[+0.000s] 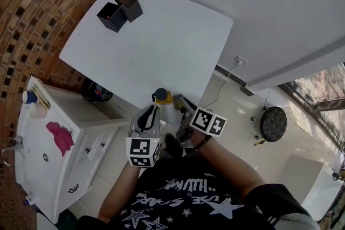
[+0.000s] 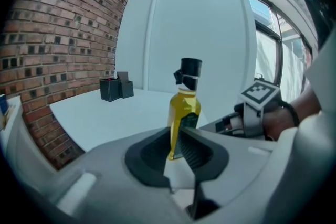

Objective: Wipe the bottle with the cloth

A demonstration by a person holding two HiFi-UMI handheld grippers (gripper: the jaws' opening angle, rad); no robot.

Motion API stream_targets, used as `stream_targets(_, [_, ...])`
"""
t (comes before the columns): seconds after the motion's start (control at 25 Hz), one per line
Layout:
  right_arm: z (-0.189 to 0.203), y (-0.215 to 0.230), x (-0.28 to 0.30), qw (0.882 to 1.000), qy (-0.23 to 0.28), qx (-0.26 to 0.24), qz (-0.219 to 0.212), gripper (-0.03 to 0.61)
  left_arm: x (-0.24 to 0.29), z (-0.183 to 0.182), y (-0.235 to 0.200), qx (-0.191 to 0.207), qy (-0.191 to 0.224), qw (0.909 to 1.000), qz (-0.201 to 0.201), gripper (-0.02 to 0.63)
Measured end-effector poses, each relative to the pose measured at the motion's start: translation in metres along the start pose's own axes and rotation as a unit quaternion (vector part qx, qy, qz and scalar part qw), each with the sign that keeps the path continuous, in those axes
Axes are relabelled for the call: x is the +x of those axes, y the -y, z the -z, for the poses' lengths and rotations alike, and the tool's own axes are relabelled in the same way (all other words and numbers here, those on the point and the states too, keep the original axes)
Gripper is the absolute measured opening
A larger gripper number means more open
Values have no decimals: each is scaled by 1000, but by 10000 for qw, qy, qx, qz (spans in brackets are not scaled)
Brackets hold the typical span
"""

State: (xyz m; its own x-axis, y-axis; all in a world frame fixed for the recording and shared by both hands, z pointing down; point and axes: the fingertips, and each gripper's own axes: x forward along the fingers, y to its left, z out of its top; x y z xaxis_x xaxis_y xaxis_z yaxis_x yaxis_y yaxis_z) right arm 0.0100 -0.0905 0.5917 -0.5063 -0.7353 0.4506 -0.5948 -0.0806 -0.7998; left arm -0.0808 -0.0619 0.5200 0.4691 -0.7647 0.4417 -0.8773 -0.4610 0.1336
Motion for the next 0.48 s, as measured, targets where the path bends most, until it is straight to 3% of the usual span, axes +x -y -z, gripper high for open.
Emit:
stream_targets(0.28, [-32,-1,-19,9988,283,-385,-125,35,15,2,27,-50,-26,10000,-51,345])
stream_targets(0.48, [-44,6,-30,9980,316,-528,-121,35,37,-9,14,72,160,9964,-828,374])
